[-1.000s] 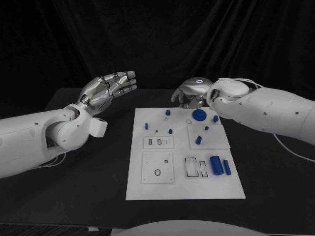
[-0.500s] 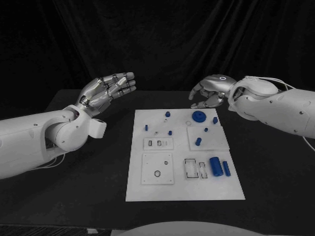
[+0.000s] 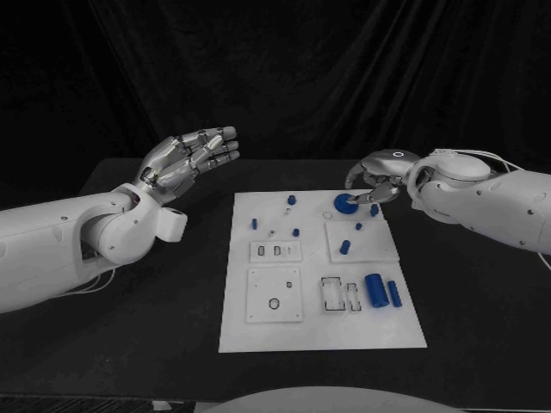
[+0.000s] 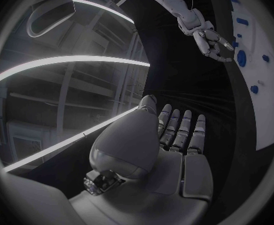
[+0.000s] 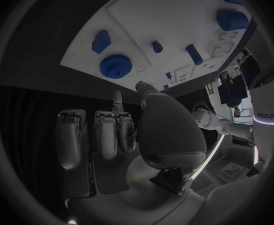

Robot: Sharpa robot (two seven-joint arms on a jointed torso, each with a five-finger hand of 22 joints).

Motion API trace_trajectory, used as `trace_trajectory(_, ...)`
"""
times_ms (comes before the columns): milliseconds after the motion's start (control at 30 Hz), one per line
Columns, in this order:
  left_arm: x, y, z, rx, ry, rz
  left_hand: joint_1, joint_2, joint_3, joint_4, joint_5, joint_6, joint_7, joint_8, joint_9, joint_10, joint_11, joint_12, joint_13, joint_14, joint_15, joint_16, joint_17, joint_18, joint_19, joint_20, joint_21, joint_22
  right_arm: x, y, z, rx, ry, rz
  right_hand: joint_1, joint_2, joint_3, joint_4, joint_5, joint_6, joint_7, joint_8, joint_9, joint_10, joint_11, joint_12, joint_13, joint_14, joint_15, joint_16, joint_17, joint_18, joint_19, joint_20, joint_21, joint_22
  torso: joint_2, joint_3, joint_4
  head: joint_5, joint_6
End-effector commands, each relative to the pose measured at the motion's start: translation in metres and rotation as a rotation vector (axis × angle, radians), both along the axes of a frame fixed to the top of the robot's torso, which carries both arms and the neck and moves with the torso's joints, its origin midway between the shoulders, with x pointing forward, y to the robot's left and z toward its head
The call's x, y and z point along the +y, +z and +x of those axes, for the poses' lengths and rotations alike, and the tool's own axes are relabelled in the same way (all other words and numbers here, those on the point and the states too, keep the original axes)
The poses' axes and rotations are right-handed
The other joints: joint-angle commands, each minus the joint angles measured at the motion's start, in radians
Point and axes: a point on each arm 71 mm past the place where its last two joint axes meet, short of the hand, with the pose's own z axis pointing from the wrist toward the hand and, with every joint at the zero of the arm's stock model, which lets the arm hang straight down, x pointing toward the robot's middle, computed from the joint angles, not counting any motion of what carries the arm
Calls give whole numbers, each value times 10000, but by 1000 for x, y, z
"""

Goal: Assemble the parts on the task board

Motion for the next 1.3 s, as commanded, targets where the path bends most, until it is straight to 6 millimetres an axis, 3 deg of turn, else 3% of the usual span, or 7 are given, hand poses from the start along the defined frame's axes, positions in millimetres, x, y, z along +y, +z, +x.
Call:
trace_trajectory(33,-1,2,-1,-191,-137,-252,116,18,42,18,57,63,16,55,8,44,-31,58,10,75,-24,50,16,-157,63,29,60,13,-5,-6,0,228,-355,-508,363,-6,132,-99,195,51,65,-77,-90,1041,58,24,2628,1040,54,24,2628,-72,1048,79,27,2628,28,-6,2,-7,28)
trace_trajectory(267,-1,1,-1,-185,-149,-256,132,17,61,17,69,53,15,52,6,41,-34,50,9,87,-9,62,17,-162,71,29,64,13,-8,-10,0,151,-497,-605,833,-154,207,-328,308,-118,124,-402,-382,1041,97,24,2628,1040,89,24,2628,-72,1048,114,27,2628,18,-45,19,-31,31)
trace_trajectory(600,-2,1,0,-156,-207,-263,132,17,62,17,70,52,15,51,6,41,-34,50,9,87,-9,62,17,-163,71,29,64,13,-5,-15,1,30,-541,-591,959,-122,215,-363,416,-411,117,-700,-658,1041,99,24,2628,1040,116,24,2628,-72,1048,147,27,2628,15,-36,21,-89,6)
trace_trajectory(767,-2,1,0,-139,-210,-254,142,13,73,17,76,46,14,49,4,37,-31,44,8,86,-3,60,16,-167,72,29,64,13,-2,-16,1,-108,-508,-510,881,-163,67,-216,-216,-520,90,-900,-933,1041,82,24,2628,1040,129,24,2628,-72,1048,162,27,2628,21,-34,17,-76,0)
trace_trajectory(1300,-2,0,0,-113,-220,-238,142,13,73,17,76,46,14,49,4,37,-31,44,8,86,-3,60,16,-167,72,29,64,13,2,-18,5,-125,-574,-569,772,41,85,-91,208,-254,161,-884,-1117,1041,110,24,2628,1040,165,24,2628,-72,1048,183,27,2628,20,-32,24,-89,4)
